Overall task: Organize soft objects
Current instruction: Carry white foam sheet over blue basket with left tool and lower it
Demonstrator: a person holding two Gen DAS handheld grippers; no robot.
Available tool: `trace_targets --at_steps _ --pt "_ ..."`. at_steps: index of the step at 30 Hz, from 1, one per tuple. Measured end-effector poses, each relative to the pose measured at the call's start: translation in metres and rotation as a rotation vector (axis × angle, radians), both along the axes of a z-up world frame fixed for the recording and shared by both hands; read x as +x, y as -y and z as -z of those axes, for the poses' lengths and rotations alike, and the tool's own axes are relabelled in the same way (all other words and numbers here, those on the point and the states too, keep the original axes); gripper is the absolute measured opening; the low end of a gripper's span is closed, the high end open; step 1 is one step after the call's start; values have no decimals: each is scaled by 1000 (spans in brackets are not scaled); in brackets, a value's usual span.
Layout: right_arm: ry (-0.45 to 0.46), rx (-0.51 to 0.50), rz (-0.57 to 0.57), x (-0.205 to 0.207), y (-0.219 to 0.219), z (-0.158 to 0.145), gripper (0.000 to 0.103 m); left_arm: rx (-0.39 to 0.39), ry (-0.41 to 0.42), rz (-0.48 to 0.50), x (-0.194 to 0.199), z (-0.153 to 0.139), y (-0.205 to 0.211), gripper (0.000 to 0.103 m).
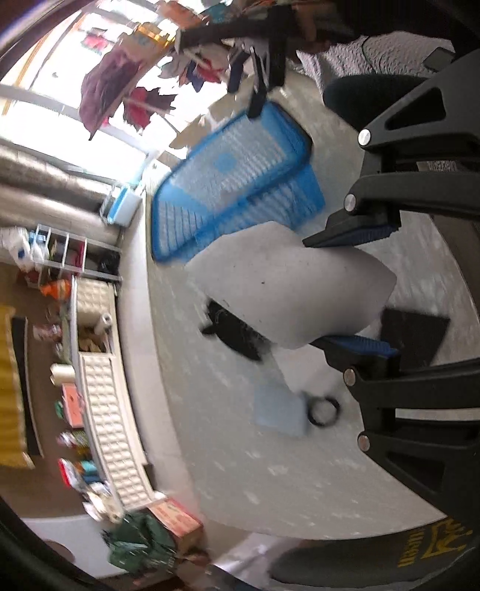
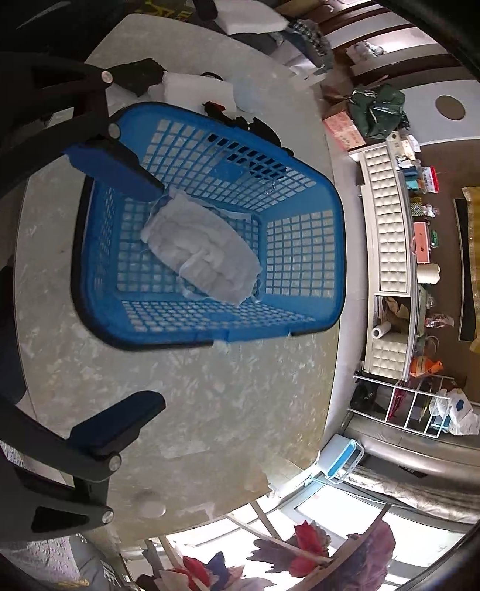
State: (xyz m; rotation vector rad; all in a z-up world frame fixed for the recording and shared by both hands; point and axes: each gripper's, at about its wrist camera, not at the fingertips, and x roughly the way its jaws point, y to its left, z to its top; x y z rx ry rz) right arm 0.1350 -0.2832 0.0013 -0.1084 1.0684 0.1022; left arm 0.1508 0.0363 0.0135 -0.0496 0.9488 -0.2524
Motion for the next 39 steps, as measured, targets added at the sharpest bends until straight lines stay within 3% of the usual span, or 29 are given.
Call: trace_targets --at_steps 8,20,39 --pt "49 47 21 -14 21 -4 103 19 4 113 22 -16 70 39" --pt "63 90 65 -20 48 10 103 114 -66 243 60 11 144 40" --pt "72 148 80 -15 57 16 103 195 -159 316 105 64 192 40"
